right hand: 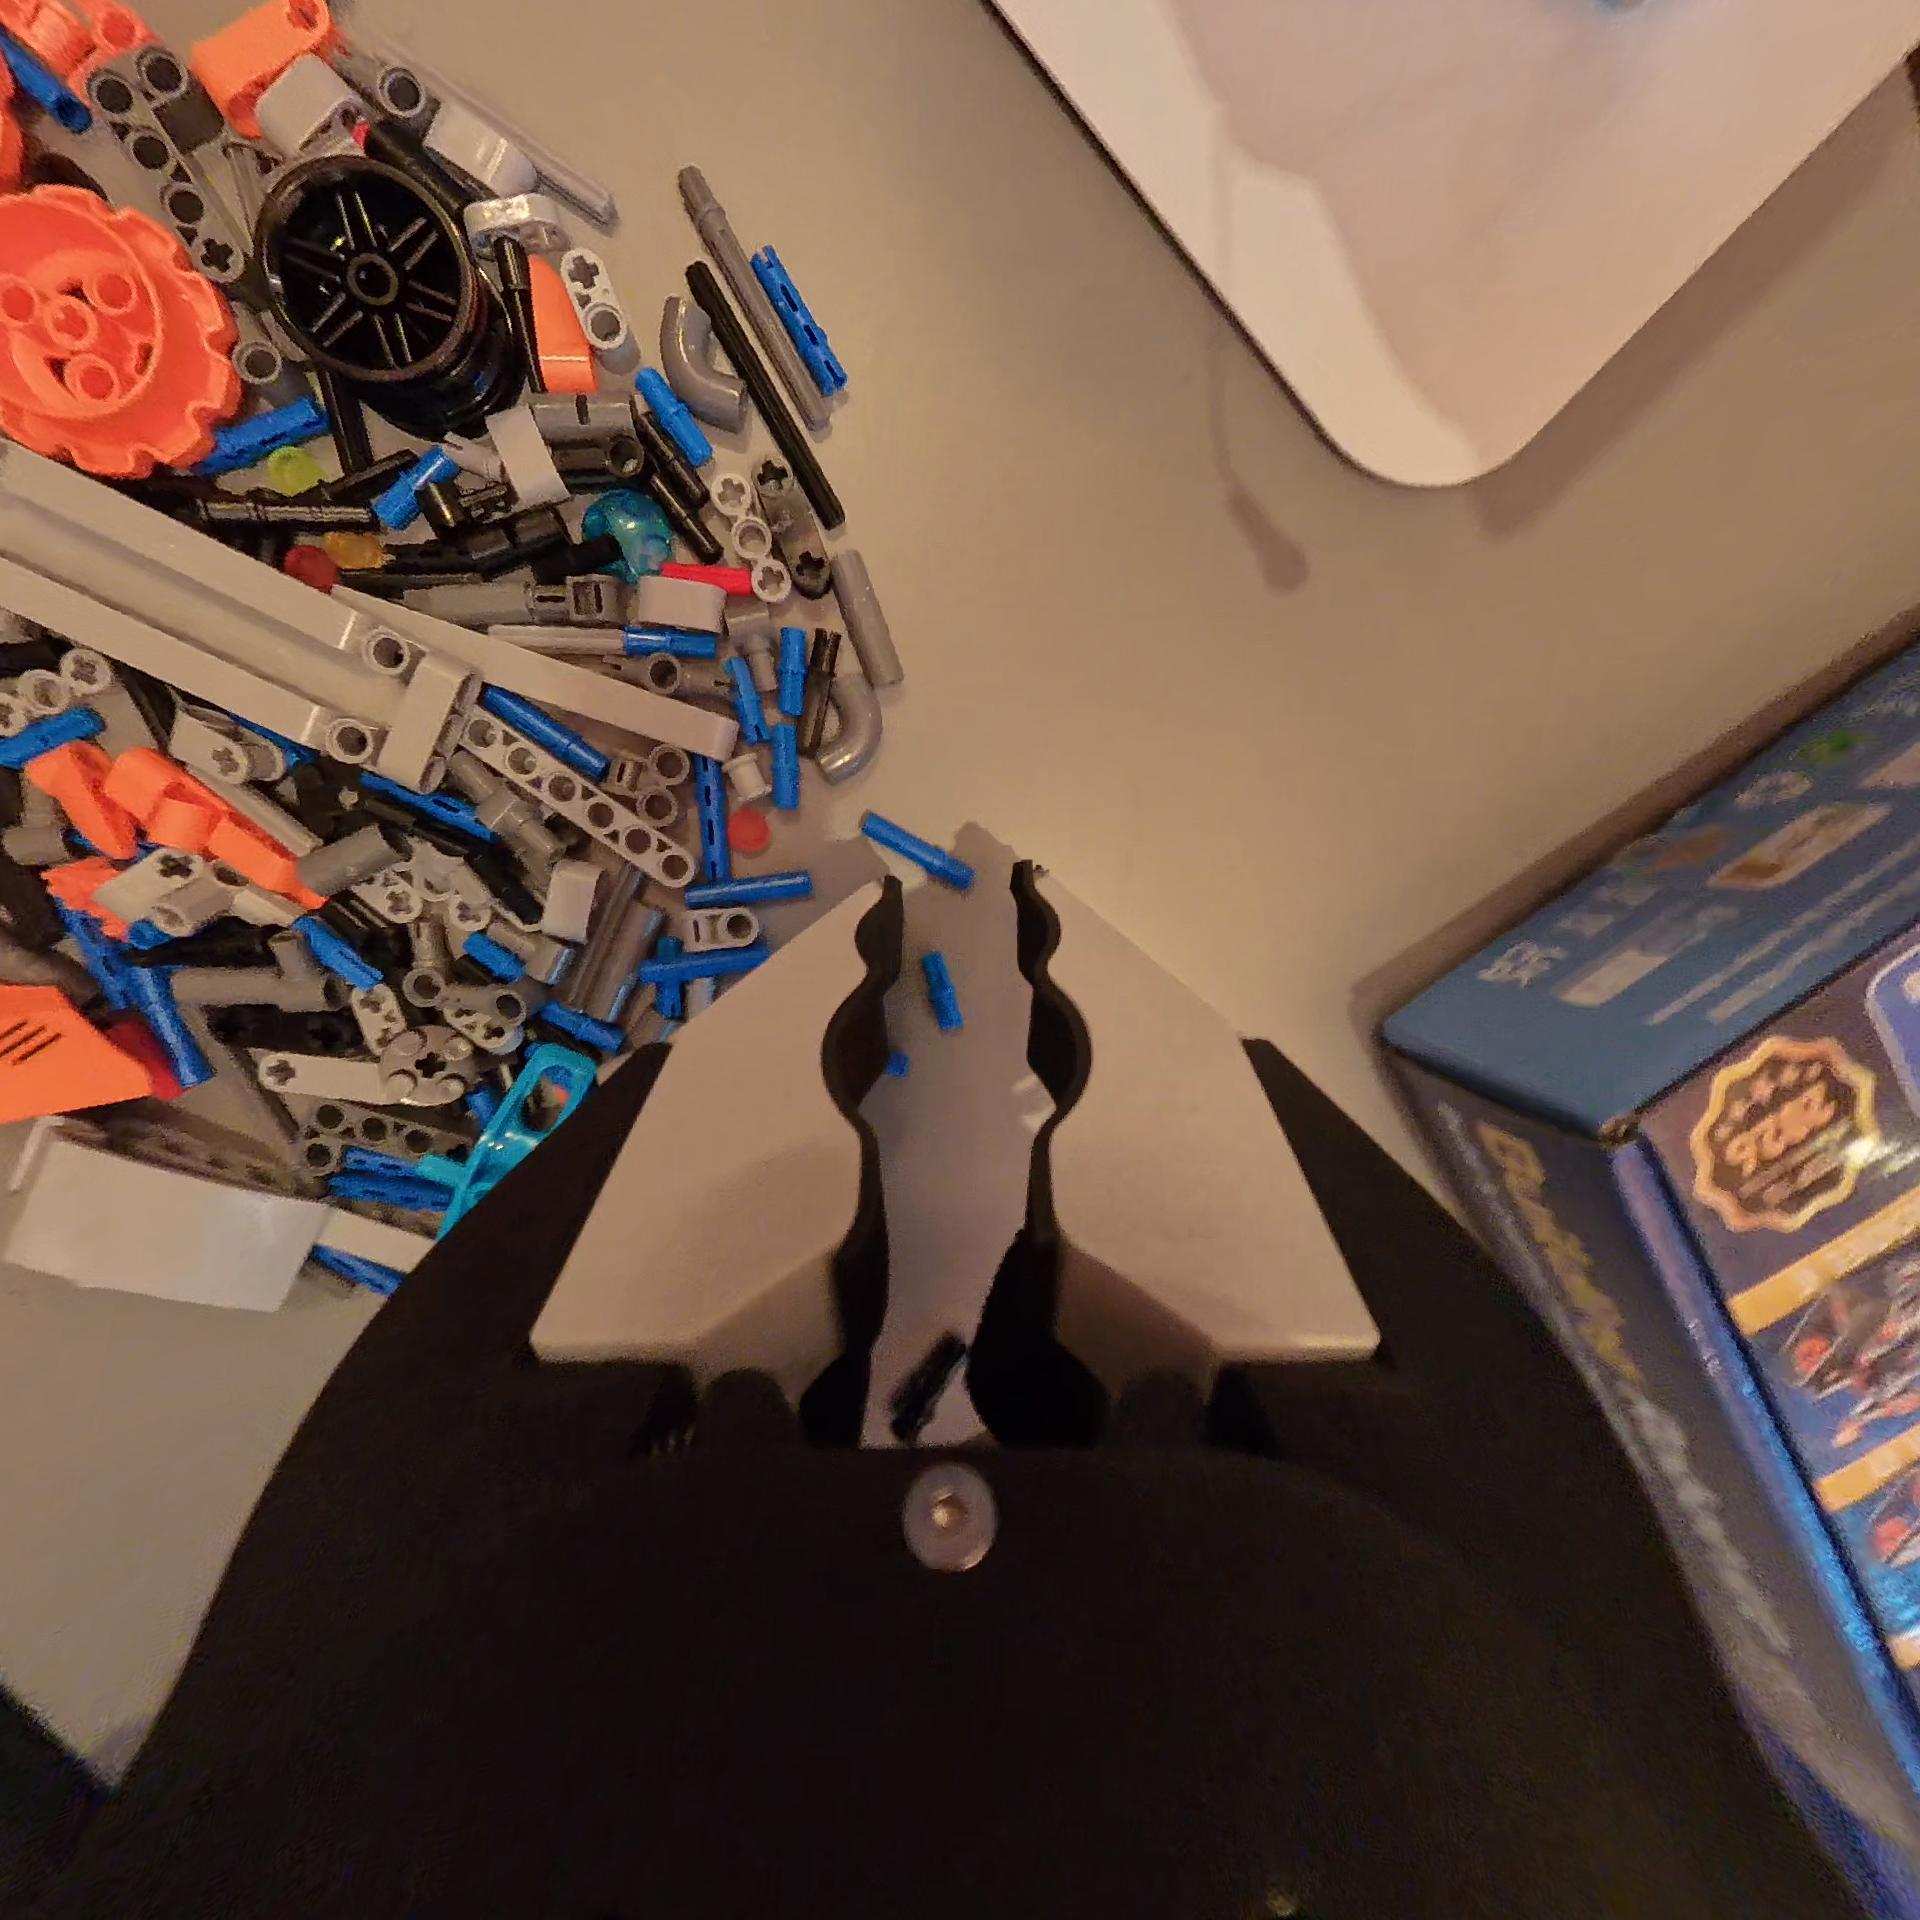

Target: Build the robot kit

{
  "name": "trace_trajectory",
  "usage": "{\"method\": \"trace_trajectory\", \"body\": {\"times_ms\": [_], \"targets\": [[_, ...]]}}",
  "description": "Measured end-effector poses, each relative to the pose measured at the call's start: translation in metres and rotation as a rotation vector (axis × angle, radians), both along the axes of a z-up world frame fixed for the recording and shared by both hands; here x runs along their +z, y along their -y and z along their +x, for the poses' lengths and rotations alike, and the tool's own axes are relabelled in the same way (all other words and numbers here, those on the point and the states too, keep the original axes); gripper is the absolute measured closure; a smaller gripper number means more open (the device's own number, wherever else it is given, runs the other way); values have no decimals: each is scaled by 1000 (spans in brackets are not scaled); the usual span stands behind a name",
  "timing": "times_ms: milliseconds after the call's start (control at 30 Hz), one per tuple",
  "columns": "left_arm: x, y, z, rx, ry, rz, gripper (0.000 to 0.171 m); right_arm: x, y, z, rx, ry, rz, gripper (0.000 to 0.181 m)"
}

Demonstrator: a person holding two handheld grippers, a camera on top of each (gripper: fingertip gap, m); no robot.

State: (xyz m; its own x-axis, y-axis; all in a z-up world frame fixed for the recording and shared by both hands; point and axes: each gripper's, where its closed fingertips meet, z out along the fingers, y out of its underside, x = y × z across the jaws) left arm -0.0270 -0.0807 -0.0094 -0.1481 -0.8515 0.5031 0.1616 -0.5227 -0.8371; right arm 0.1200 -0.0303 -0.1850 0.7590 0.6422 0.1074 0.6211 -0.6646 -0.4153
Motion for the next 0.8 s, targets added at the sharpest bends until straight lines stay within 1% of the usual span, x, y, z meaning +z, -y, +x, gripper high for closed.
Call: {"method": "trace_trajectory", "body": {"times_ms": [67, 233, 300, 333, 367, 600, 767, 800], "targets": [[0, 1, 1, -3, -2, 3, 167, -1, -5, -2, 39, 16, 1, 160], [0, 1, 1, -8, -3, 1, 166, -10, -1, -4, 111, 13, -103, 160], [0, 2, 1, -11, -2, 0, 167, -11, 0, -7, 143, 15, -111, 168], [0, 2, 1, -12, -2, 1, 166, -11, 1, -7, 148, 15, -119, 176], [0, 2, 2, -11, -4, 2, 166, -11, 2, -7, 147, 15, -123, 177], [-3, 2, 3, -16, -8, -3, 167, -11, 11, -14, 127, -11, -132, 177], [0, 5, 3, -51, 24, -15, 166, -10, 12, -16, 119, 5, -67, 178], [0, 6, 3, -58, 29, -17, 167, -7, 13, -18, 122, 5, -39, 179]]}}
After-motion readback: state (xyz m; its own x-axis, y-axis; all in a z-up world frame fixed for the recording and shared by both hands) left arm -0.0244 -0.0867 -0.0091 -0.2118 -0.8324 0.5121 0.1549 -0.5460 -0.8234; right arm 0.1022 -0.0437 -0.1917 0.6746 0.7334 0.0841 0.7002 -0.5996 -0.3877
